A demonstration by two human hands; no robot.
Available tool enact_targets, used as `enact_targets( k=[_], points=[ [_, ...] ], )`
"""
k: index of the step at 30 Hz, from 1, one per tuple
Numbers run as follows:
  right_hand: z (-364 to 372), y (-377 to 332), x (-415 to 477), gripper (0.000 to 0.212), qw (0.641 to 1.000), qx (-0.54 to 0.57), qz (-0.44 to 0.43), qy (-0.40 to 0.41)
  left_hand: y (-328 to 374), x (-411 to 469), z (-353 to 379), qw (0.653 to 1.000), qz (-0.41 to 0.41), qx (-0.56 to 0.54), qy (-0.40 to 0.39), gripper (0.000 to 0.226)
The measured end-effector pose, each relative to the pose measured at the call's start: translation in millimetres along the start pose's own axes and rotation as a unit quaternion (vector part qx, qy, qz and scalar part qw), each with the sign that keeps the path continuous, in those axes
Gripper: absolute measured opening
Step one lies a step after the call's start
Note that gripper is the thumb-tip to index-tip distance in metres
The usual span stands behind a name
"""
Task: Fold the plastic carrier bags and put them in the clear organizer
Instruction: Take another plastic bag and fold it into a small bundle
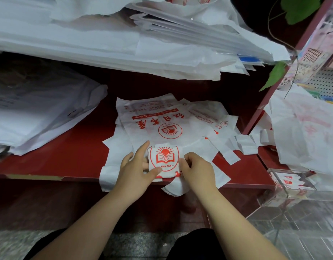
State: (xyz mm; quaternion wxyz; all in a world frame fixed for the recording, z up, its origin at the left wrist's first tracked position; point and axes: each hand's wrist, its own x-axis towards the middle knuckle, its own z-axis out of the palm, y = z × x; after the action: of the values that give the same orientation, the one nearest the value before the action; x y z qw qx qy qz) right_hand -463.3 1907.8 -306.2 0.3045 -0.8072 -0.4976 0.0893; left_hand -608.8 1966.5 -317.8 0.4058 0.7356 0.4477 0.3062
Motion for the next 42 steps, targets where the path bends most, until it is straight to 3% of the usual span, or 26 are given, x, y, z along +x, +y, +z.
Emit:
enact_targets(
  k=[4, 10, 12, 15, 17, 21, 24, 26, 27, 28, 31, 34, 37, 40, 42],
  points=[
    [-1, -10, 8, 0.019, 0.997, -0.073, 0.03, -0.012, 10, 1, 2, 0.998, -0.022, 0.043, 0.036, 0.069],
    [0, -15, 16, 0.029, 0.988, -0.141, 0.05, -0.027, 14, 0, 4, 0.99, -0.011, 0.12, 0.079, 0.07],
    [-1, -16, 18, 0.03, 0.988, -0.136, 0.06, -0.034, 13, -2, 0, 0.969, 0.049, 0.212, 0.114, 0.063],
    [-2, -16, 20, 0.029, 0.989, -0.128, 0.063, -0.039, 8, 5, 4, 0.909, 0.221, 0.316, 0.158, 0.043],
    [-1, -16, 19, 0.029, 0.988, -0.133, 0.063, -0.039, 18, 12, 9, 0.9, 0.246, 0.356, 0.062, 0.043],
    [-1, -18, 18, 0.027, 0.987, -0.147, 0.061, -0.024, 23, 26, 15, 0.898, 0.162, 0.398, -0.092, 0.049],
    [3, -18, 14, 0.024, 0.983, -0.179, 0.031, 0.025, 18, 28, 16, 0.906, 0.131, 0.389, -0.107, 0.049],
    [12, -17, 12, 0.017, 0.972, -0.199, -0.058, 0.114, 18, 28, 17, 0.901, 0.124, 0.4, -0.115, 0.049],
    [14, -17, 10, 0.015, 0.972, -0.187, -0.101, 0.102, 18, 28, 17, 0.896, 0.123, 0.41, -0.12, 0.05],
    [18, -12, 8, 0.026, 0.968, -0.185, -0.147, 0.084, 17, 28, 18, 0.893, 0.121, 0.415, -0.127, 0.051],
    [12, -7, 3, 0.078, 0.97, -0.145, -0.173, -0.084, 15, 29, 18, 0.891, 0.11, 0.415, -0.146, 0.052],
    [8, 0, 0, 0.094, 0.966, -0.152, -0.171, -0.119, 14, 29, 19, 0.893, 0.096, 0.417, -0.138, 0.053],
    [7, 2, -2, 0.083, 0.965, -0.179, -0.147, -0.122, 13, 29, 20, 0.896, 0.097, 0.414, -0.128, 0.057],
    [3, 0, -2, 0.05, 0.969, -0.164, -0.127, -0.137, 12, 26, 11, 0.9, 0.131, 0.388, -0.147, 0.095],
    [0, -1, -1, 0.044, 0.971, -0.149, -0.121, -0.144, 10, 21, 0, 0.901, 0.151, 0.37, -0.167, 0.111]
  ],
)
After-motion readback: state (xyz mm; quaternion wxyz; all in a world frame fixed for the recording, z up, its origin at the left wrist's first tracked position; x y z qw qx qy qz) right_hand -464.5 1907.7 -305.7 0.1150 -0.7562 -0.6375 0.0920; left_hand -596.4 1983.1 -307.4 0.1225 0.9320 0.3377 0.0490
